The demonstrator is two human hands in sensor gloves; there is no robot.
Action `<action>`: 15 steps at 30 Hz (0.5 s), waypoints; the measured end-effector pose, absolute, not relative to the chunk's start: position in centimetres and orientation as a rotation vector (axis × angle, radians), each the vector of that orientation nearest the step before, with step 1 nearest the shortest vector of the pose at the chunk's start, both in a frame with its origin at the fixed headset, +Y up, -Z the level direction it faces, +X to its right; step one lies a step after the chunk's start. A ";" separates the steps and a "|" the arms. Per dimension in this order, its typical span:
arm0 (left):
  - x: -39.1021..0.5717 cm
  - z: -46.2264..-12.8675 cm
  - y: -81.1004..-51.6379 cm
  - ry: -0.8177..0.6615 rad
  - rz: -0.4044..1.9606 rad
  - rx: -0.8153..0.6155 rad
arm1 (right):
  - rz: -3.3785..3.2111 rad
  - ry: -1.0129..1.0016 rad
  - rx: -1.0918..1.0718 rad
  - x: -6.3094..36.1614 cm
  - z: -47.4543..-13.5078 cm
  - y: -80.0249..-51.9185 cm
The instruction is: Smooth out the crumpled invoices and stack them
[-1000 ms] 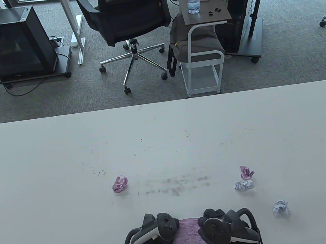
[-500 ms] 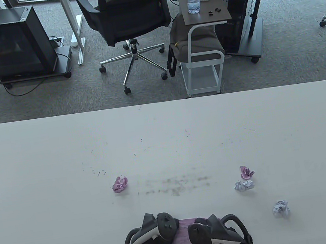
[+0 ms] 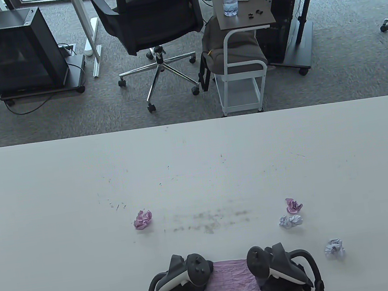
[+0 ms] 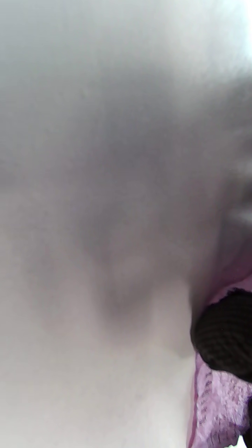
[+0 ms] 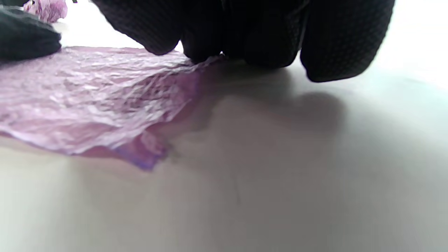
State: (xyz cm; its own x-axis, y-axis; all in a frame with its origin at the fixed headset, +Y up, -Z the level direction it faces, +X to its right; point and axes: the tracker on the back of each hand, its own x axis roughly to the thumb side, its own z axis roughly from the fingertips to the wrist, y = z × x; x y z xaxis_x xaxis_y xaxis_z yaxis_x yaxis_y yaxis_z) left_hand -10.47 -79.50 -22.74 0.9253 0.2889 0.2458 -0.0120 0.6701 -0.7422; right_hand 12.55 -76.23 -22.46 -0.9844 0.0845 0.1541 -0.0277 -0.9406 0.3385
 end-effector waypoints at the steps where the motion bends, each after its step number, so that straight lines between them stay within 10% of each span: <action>1: -10.5 -22.7 -79.5 -0.361 0.176 -0.823 | 3.006 0.485 0.260 13.1 -22.5 -76.0; 15: -10.6 -22.8 -79.5 -0.360 0.190 -0.829 | 2.693 0.419 1.108 6.1 -20.0 -75.7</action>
State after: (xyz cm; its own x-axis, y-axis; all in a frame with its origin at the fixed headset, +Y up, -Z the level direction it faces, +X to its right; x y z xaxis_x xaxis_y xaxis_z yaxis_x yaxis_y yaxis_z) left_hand -10.59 -79.55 -22.81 0.9229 0.3028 0.2379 -0.0250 0.6636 -0.7477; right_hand 6.08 -75.69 -19.96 -0.6991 0.2878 0.6546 -0.0753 -0.9400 0.3329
